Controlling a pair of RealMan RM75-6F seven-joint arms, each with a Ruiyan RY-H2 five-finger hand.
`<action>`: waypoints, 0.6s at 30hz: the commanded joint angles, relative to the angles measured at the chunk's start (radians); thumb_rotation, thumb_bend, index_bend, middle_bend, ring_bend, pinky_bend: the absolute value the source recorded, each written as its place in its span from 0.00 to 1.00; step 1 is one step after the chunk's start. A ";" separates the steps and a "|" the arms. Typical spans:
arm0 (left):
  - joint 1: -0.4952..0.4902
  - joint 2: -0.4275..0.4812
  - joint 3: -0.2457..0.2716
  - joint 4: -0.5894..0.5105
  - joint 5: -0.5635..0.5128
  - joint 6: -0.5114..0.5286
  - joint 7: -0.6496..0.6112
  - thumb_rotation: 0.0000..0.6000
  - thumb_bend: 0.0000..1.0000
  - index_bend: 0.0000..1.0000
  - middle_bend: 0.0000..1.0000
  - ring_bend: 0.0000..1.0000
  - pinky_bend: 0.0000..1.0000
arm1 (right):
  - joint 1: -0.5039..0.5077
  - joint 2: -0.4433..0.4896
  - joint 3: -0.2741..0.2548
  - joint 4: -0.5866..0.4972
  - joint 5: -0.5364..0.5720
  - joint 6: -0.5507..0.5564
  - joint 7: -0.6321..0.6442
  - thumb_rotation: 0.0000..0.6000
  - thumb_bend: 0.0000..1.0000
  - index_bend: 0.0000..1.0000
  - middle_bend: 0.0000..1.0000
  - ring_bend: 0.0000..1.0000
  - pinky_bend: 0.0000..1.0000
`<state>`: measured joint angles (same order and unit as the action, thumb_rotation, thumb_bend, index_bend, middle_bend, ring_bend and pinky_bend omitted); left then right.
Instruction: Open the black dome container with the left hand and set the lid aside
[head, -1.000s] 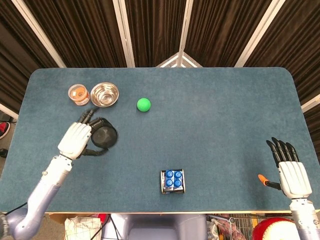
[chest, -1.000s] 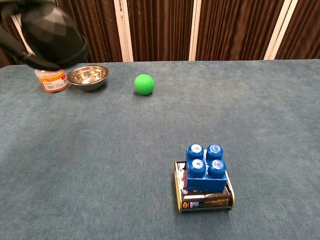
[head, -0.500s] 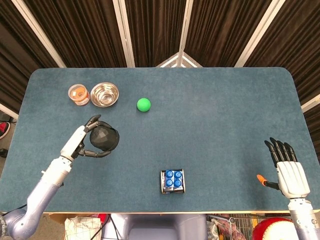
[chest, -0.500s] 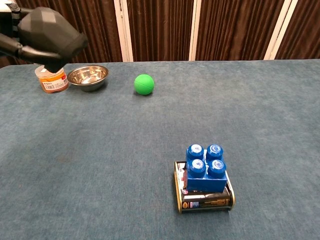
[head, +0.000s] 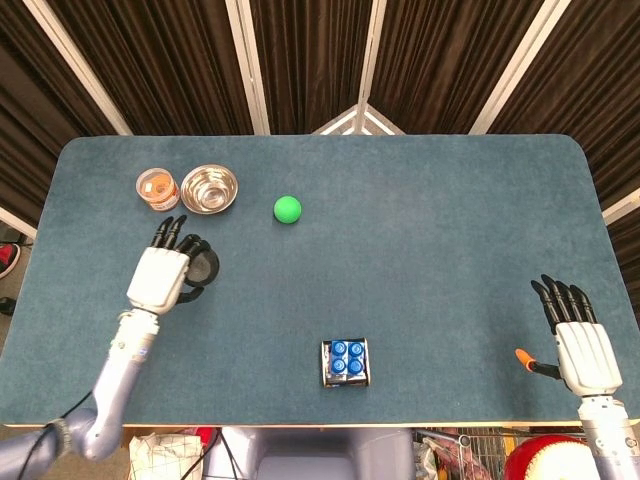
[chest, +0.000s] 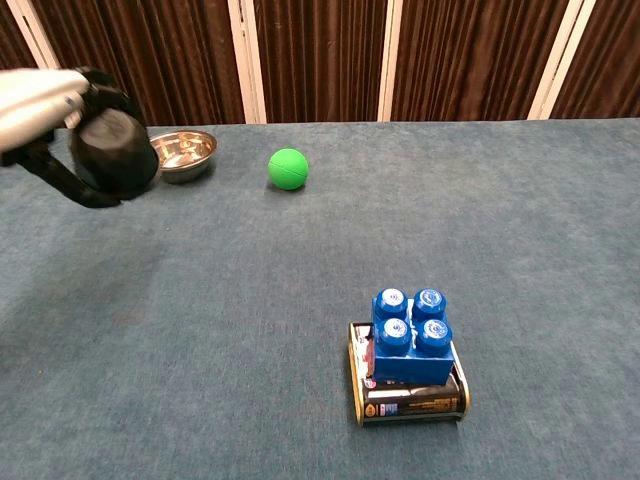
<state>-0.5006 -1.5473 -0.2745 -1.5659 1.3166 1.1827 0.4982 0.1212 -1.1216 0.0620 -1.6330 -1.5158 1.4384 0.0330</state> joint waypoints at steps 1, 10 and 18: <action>-0.033 -0.050 0.004 0.037 -0.060 -0.035 -0.026 1.00 0.37 0.46 0.40 0.00 0.00 | 0.001 -0.003 0.001 0.002 0.002 -0.001 -0.004 1.00 0.18 0.03 0.00 0.00 0.00; -0.072 -0.108 -0.002 0.104 -0.179 -0.137 -0.106 1.00 0.37 0.46 0.37 0.00 0.00 | -0.005 0.005 0.001 0.000 0.002 0.008 0.010 1.00 0.18 0.03 0.00 0.00 0.00; -0.093 -0.137 0.009 0.152 -0.193 -0.143 -0.105 1.00 0.32 0.40 0.26 0.00 0.00 | -0.002 0.006 -0.003 0.001 0.003 -0.003 0.010 1.00 0.18 0.03 0.00 0.00 0.00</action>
<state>-0.5899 -1.6800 -0.2679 -1.4189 1.1280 1.0417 0.3908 0.1177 -1.1140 0.0593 -1.6331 -1.5139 1.4388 0.0436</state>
